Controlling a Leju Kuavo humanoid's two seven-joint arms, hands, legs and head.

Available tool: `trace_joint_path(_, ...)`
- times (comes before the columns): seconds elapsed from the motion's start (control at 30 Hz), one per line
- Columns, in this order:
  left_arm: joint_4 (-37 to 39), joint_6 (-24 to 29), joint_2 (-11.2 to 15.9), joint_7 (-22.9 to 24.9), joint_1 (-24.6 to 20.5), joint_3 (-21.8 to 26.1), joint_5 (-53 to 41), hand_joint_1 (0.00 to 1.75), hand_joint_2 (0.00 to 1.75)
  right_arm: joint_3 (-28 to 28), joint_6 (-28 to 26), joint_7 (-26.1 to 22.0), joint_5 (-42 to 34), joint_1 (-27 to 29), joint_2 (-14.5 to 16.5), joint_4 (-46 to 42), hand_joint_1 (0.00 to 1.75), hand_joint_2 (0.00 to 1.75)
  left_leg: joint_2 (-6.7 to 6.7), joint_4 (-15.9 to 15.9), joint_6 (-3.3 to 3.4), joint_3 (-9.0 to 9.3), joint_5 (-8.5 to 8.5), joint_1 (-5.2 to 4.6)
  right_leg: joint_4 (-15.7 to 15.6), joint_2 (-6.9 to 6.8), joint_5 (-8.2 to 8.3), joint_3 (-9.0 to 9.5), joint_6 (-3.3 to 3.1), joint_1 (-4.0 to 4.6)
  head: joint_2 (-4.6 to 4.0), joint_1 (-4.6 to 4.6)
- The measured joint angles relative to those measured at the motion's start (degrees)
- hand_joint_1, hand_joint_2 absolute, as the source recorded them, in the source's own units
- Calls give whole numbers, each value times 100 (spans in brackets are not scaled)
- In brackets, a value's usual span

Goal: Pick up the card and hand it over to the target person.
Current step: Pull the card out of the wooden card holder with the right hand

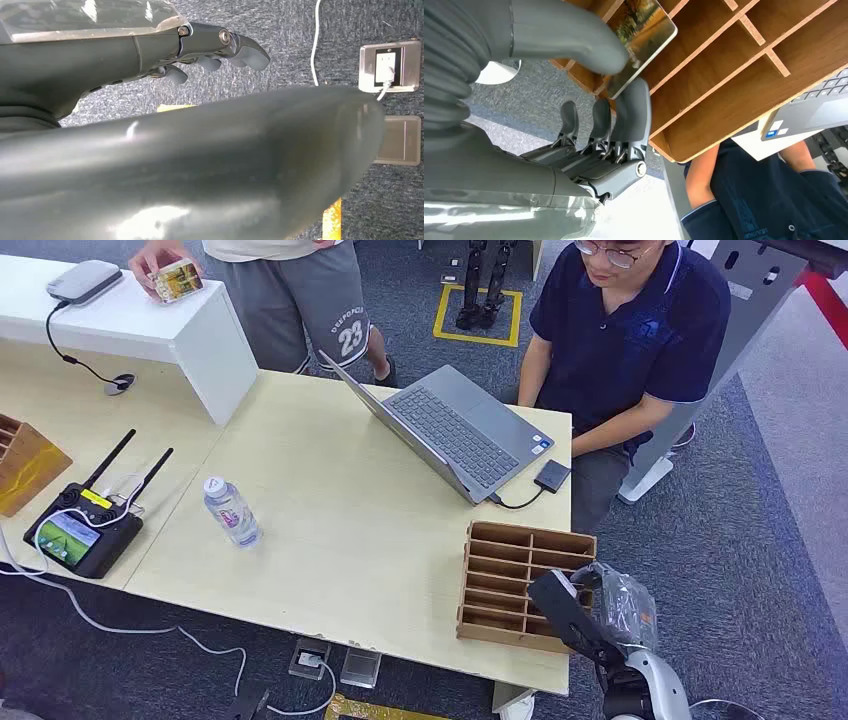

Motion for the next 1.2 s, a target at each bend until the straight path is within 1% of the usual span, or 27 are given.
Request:
trace_joint_path(0.1, -4, -6, 1, -9, -2, -4, -5, 0, 0, -4, -1, 3, 1, -2, -4, -2, 151, 175, 1, -2, 0, 0, 1, 0, -1, 1, 1, 0, 0, 0, 0, 0)
trace_joint_path(0.17, 1, -5, 2, -6, -3, -32, -31, 0, 0, -7, -1, 6, 3, -5, -11, -5, 153, 175, 0, 1, 0, -1, 0, 0, 1, 0, 0, -1, 0, 0, 0, 0)
trace_joint_path(0.4, -5, 33, 19, -103, -8, -105, -115, 0, 0, -16, -18, 20, 1, 2, -57, -42, 150, 175, 0, 0, 0, -2, 2, 0, 0, -1, 2, -2, 0, 0, 0, 0)
trace_joint_path(0.53, -2, 39, 36, -166, -1, -29, -48, 0, 0, 0, -61, 45, -9, 12, -85, -81, 150, 175, 1, -4, 1, 1, 3, -1, -3, 0, 3, -1, -1, -1, 0, 0)
trace_joint_path(0.7, 4, 11, 42, -133, 1, 17, 3, 0, 0, -35, -148, 76, 1, 5, -127, -161, 150, 175, 0, -2, 1, 0, 2, 0, -2, 0, 3, -1, 0, 0, 0, 0)
trace_joint_path(0.83, 4, -16, 44, -129, 1, 30, 18, 0, 0, -210, -242, 154, 207, -23, -268, -496, 150, 175, 0, 1, 2, -4, 3, -1, 1, 0, 3, -5, 0, -1, 0, 0)
trace_joint_path(0.93, 4, -28, 46, -138, 1, 31, 20, 0, 0, -451, -196, 219, 432, -43, -387, -899, 150, 175, -1, 7, 2, -8, -1, -3, 8, -1, -1, -10, 1, -2, 0, 0)
trace_joint_path(1.07, 7, -78, 43, -148, 0, 29, 21, 0, 0, -816, -26, 262, 799, -151, -530, -1589, 150, 175, 1, 13, 2, -14, -2, -5, 16, 1, -3, -17, 1, -5, 0, 0)
trace_joint_path(1.2, -1, -133, 28, -189, 1, 2, -6, 0, 0, -937, 139, 281, 977, -421, -582, -1970, 150, 175, 6, 19, 1, -21, -4, -7, 24, 6, -5, -26, 1, -7, 0, 0)
